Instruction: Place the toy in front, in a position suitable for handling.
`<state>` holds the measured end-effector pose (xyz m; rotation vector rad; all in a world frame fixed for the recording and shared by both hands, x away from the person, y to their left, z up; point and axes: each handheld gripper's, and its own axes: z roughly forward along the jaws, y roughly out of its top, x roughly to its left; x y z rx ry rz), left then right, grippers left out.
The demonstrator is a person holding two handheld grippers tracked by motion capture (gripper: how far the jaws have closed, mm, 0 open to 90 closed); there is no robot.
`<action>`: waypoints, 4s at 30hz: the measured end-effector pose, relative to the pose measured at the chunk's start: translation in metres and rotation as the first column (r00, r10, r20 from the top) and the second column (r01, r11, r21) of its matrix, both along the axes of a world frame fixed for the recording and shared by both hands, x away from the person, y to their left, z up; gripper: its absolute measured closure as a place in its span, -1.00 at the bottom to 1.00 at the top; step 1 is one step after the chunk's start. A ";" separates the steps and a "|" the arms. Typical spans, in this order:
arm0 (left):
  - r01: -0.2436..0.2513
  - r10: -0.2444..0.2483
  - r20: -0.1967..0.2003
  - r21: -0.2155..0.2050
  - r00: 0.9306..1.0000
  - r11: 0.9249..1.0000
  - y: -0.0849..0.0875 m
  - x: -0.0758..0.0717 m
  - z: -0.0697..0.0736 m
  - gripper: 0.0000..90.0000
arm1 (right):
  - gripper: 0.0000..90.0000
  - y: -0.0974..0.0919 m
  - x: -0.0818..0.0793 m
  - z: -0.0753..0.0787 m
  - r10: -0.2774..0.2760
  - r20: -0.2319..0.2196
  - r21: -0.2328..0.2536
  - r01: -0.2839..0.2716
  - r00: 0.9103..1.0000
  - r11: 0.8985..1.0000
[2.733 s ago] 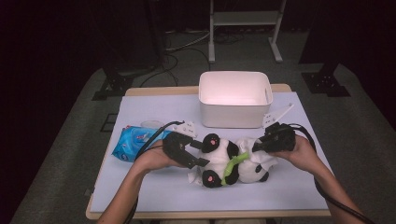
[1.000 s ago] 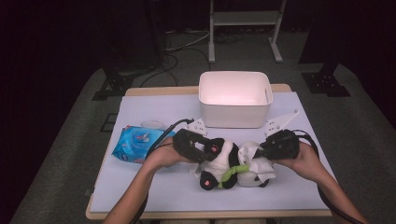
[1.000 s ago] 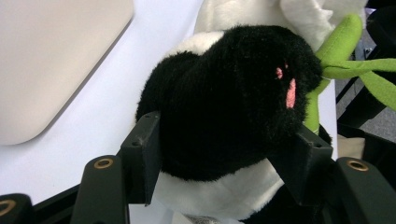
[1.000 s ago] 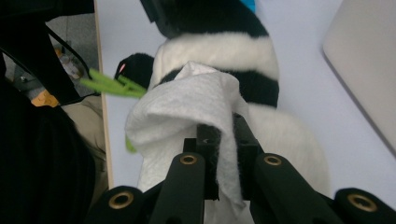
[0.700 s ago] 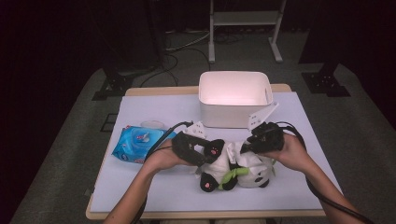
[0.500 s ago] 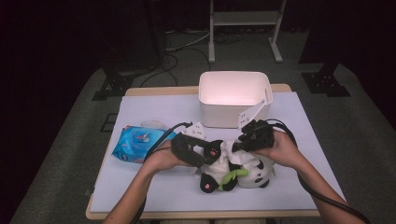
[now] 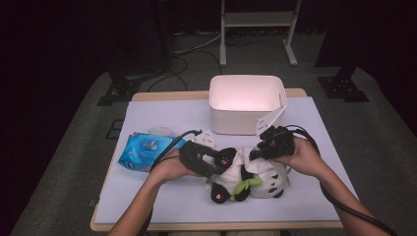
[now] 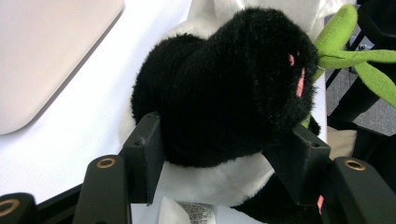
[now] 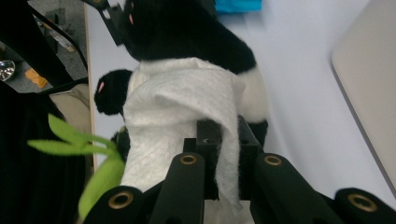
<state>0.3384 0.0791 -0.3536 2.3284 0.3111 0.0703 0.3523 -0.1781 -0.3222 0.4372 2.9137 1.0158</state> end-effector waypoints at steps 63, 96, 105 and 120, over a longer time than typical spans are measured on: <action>0.007 -0.006 -0.007 0.053 1.000 0.999 -0.011 -0.001 0.008 -0.18 | 0.88 -0.108 -0.020 -0.025 -0.200 -0.046 0.114 0.204 0.979 0.972; 0.066 -0.066 -0.003 0.005 0.998 0.998 -0.006 -0.016 0.040 -0.32 | 0.89 -0.042 -0.016 -0.017 -0.072 -0.008 0.077 0.072 0.997 0.994; 0.069 -0.069 -0.016 -0.015 0.997 0.997 -0.007 -0.012 0.048 -0.31 | 0.89 -0.041 -0.020 -0.019 -0.067 -0.005 0.086 0.067 0.998 0.994; 0.028 -0.029 -0.027 -0.031 0.999 0.999 -0.002 0.004 0.055 -0.31 | 0.89 -0.043 -0.025 -0.021 -0.060 -0.012 0.099 0.061 0.998 0.993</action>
